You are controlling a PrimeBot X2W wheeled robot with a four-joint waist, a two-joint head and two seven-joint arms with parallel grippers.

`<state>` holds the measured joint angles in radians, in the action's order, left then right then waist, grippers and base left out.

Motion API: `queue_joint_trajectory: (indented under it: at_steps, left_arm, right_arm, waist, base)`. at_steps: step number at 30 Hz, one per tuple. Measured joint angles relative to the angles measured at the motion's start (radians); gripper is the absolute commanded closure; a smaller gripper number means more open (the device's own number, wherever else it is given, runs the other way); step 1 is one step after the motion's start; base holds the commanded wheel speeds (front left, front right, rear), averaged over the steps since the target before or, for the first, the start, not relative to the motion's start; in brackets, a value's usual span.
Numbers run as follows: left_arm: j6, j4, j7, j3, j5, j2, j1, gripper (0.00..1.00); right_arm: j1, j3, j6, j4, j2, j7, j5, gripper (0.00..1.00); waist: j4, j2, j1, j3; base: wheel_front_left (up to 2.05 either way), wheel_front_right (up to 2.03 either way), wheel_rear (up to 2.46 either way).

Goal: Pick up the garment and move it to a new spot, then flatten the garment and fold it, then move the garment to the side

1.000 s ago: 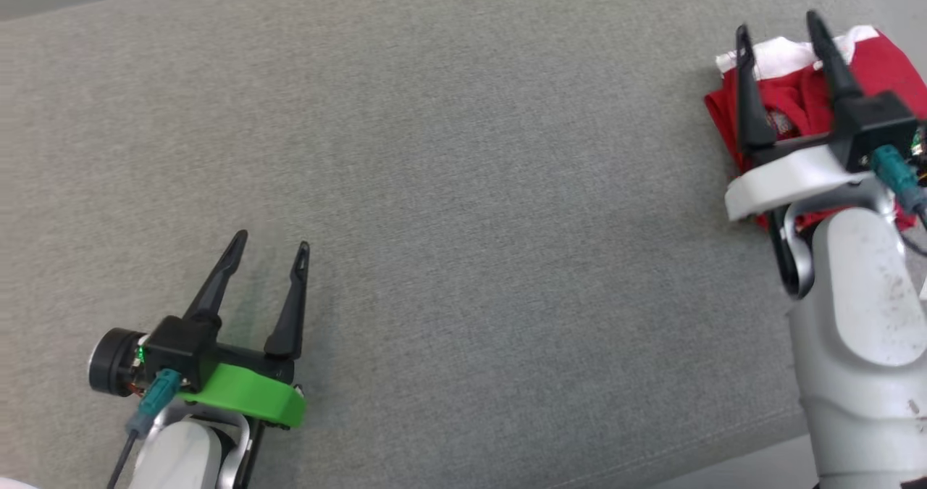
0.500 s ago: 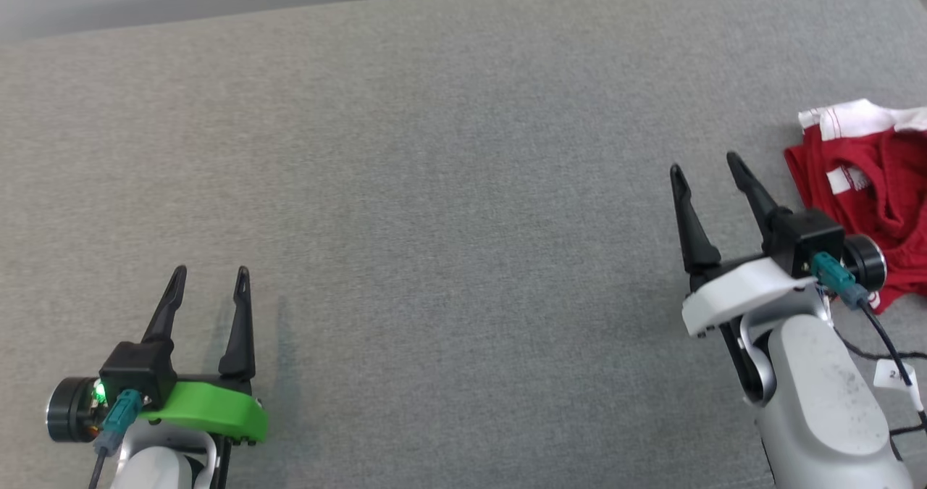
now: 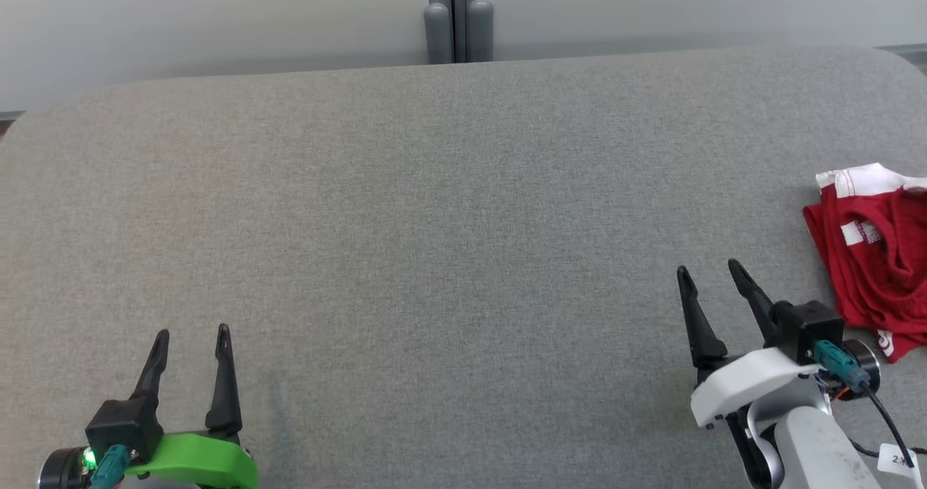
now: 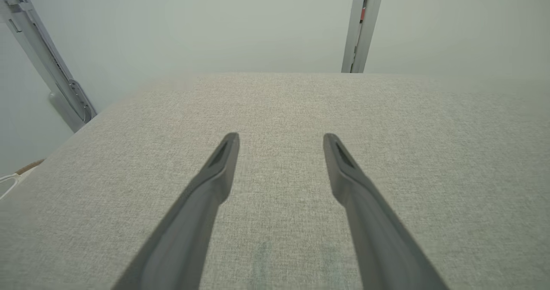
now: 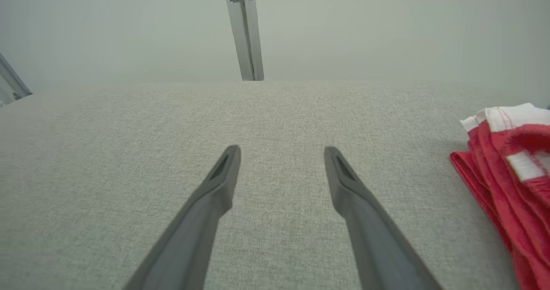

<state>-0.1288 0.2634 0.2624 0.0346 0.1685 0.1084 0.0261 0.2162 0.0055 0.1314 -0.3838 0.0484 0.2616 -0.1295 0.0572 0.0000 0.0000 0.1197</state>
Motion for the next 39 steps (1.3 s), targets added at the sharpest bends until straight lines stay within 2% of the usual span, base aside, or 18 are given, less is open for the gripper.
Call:
queue_joint_trajectory:
  at_steps: [7,13,14,20,39]
  left_arm:
    - [0.000,0.002,0.000,0.017,-0.002,-0.011,-0.059,0.00]
    - [0.000,-0.007,0.000,-0.005,0.026,-0.021,-0.085,0.00]
    - [0.000,-0.007,0.000,-0.015,0.034,-0.020,-0.089,1.00]
    - [0.000,0.038,-0.012,-0.021,0.043,-0.036,-0.098,1.00]
    - [0.000,0.030,-0.101,0.000,0.383,-0.041,-0.075,1.00]
  right_arm:
    - [-0.074,0.000,0.000,-0.006,0.001,0.000,-0.016,0.00]
    - [-0.100,0.004,0.000,-0.016,0.000,0.000,-0.028,0.00]
    - [-0.103,0.001,0.000,-0.020,0.000,0.000,-0.038,1.00]
    - [-0.129,0.001,0.000,-0.065,-0.009,-0.012,-0.049,1.00]
    - [-0.128,-0.026,0.000,-0.018,-0.009,-0.096,-0.395,1.00]
  waist:
    - [0.010,0.0000,0.0000,-0.066]
    - [0.013,0.0000,0.0000,-0.107]
    - [0.014,0.0000,0.0000,-0.112]
    - [0.013,0.0000,0.0000,-0.113]
    - [0.003,0.0000,0.0000,-0.114]
  base:
    - [0.00,0.00,0.00]
    - [0.00,0.00,0.00]
    - [0.00,0.00,0.00]
    - [0.00,0.00,0.00]
    - [0.00,0.00,0.00]
